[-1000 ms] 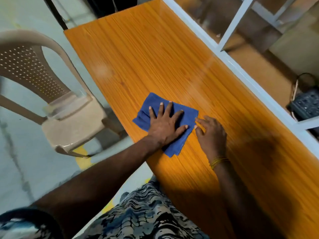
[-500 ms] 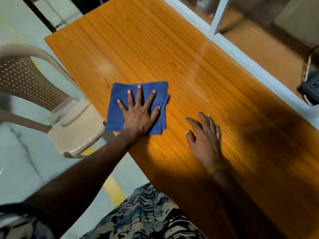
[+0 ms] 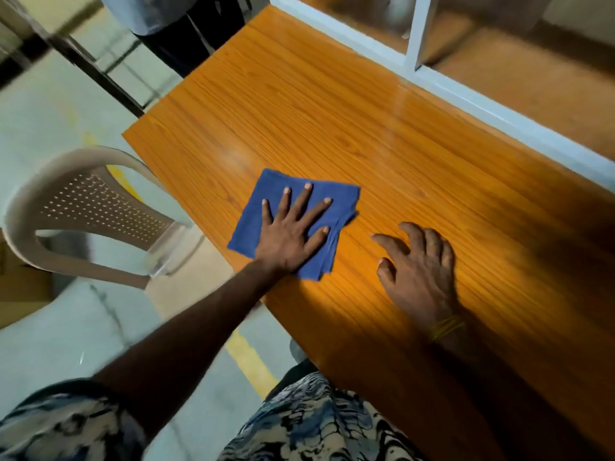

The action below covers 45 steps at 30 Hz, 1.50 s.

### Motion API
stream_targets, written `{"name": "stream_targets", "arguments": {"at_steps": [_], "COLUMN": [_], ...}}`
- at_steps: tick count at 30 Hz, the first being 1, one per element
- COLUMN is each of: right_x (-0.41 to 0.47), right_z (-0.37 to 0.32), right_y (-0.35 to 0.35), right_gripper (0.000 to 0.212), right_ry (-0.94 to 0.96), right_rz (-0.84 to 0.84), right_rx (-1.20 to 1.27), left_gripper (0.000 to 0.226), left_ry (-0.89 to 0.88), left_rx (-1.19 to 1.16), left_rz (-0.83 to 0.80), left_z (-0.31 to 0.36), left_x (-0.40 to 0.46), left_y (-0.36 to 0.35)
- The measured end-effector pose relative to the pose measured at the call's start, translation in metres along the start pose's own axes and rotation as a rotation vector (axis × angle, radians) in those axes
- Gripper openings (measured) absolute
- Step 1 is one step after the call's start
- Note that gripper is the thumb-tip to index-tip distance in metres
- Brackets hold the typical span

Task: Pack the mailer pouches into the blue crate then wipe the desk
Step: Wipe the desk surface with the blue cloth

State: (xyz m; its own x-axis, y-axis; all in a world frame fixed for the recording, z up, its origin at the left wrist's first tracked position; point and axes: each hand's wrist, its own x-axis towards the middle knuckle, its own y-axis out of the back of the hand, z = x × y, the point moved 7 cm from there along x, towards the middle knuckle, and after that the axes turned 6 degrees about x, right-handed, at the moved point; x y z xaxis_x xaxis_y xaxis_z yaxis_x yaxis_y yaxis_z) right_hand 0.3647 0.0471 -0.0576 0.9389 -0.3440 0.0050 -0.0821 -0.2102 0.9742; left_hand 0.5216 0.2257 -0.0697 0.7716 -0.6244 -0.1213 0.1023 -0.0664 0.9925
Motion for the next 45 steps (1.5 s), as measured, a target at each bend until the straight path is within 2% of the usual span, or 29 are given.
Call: {"name": "stream_targets", "arguments": {"at_steps": [2, 4, 7, 9, 11, 13, 16, 18, 19, 21, 23, 25, 27, 31, 33, 35, 37, 39, 41, 43, 45], "right_x": [0.000, 0.000, 0.001, 0.002, 0.003, 0.004, 0.007, 0.012, 0.015, 0.025, 0.033, 0.036, 0.036, 0.039, 0.039, 0.042, 0.043, 0.043, 0.043, 0.043, 0.044], "right_z": [-0.002, -0.004, -0.004, -0.003, -0.002, -0.002, -0.005, -0.007, -0.009, -0.010, -0.008, -0.006, -0.007, -0.014, -0.014, -0.014, -0.012, -0.010, -0.009, -0.009, -0.009], "right_y": [0.001, 0.004, 0.004, 0.003, 0.001, 0.001, 0.000, 0.002, 0.003, 0.003, 0.004, 0.004, 0.003, 0.002, 0.001, 0.000, 0.000, 0.001, 0.001, 0.001, 0.000], "right_gripper": [0.047, 0.046, 0.042, 0.042, 0.046, 0.048, 0.048, 0.047, 0.047, 0.046, 0.045, 0.046, 0.046, 0.048, 0.048, 0.047, 0.045, 0.046, 0.049, 0.050, 0.050], "right_ry": [-0.006, -0.011, -0.019, -0.030, -0.049, -0.074, -0.123, -0.181, -0.213, -0.257, -0.286, -0.323, -0.363, -0.412, -0.414, -0.420, -0.427, -0.442, -0.448, -0.453, -0.458], "right_rz": [0.021, 0.051, 0.054, 0.060, 0.061, 0.061, 0.045, 0.058, 0.061, 0.054, 0.058, 0.067, 0.077, 0.074, 0.066, 0.042, 0.040, 0.045, 0.049, 0.052, 0.039], "right_rx": [0.008, 0.043, 0.031, 0.041, 0.068, 0.094, 0.106, 0.113, 0.115, 0.102, 0.101, 0.120, 0.143, 0.165, 0.167, 0.152, 0.142, 0.152, 0.162, 0.166, 0.170], "left_gripper": [0.060, 0.061, 0.060, 0.060, 0.059, 0.058, 0.058, 0.060, 0.060, 0.059, 0.057, 0.056, 0.054, 0.057, 0.060, 0.060, 0.058, 0.056, 0.054, 0.054, 0.055], "left_ry": [0.169, 0.129, -0.252, -0.481, -0.597, -0.542, -0.245, -0.133, -0.148, -0.328, -0.575, -0.717, -0.675, -0.276, -0.196, -0.290, -0.506, -0.743, -0.892, -0.834, -0.606], "left_rx": [-0.049, -0.016, 0.109, 0.161, 0.181, 0.133, 0.025, 0.011, 0.024, 0.067, 0.116, 0.122, 0.108, 0.002, 0.007, 0.036, 0.083, 0.127, 0.140, 0.123, 0.066], "left_rz": [-0.006, -0.002, 0.034, 0.082, 0.102, 0.081, 0.016, -0.014, -0.014, -0.004, 0.028, 0.033, 0.033, -0.025, -0.051, -0.067, -0.046, 0.000, 0.008, 0.000, -0.024], "left_z": [0.012, 0.036, 0.061, 0.045, 0.015, -0.007, -0.008, 0.011, 0.023, 0.035, 0.021, -0.011, -0.031, -0.006, 0.021, 0.038, 0.038, 0.017, -0.012, -0.027, -0.022], "left_x": [0.027, 0.035, 0.001, -0.026, -0.029, -0.005, 0.052, 0.073, 0.075, 0.062, 0.036, 0.027, 0.050, 0.118, 0.132, 0.129, 0.109, 0.088, 0.089, 0.117, 0.153], "left_y": [0.000, -0.001, -0.006, -0.008, -0.005, 0.000, 0.006, 0.005, 0.005, 0.003, 0.000, 0.001, 0.005, 0.012, 0.009, 0.008, 0.005, 0.001, 0.004, 0.010, 0.015]}}
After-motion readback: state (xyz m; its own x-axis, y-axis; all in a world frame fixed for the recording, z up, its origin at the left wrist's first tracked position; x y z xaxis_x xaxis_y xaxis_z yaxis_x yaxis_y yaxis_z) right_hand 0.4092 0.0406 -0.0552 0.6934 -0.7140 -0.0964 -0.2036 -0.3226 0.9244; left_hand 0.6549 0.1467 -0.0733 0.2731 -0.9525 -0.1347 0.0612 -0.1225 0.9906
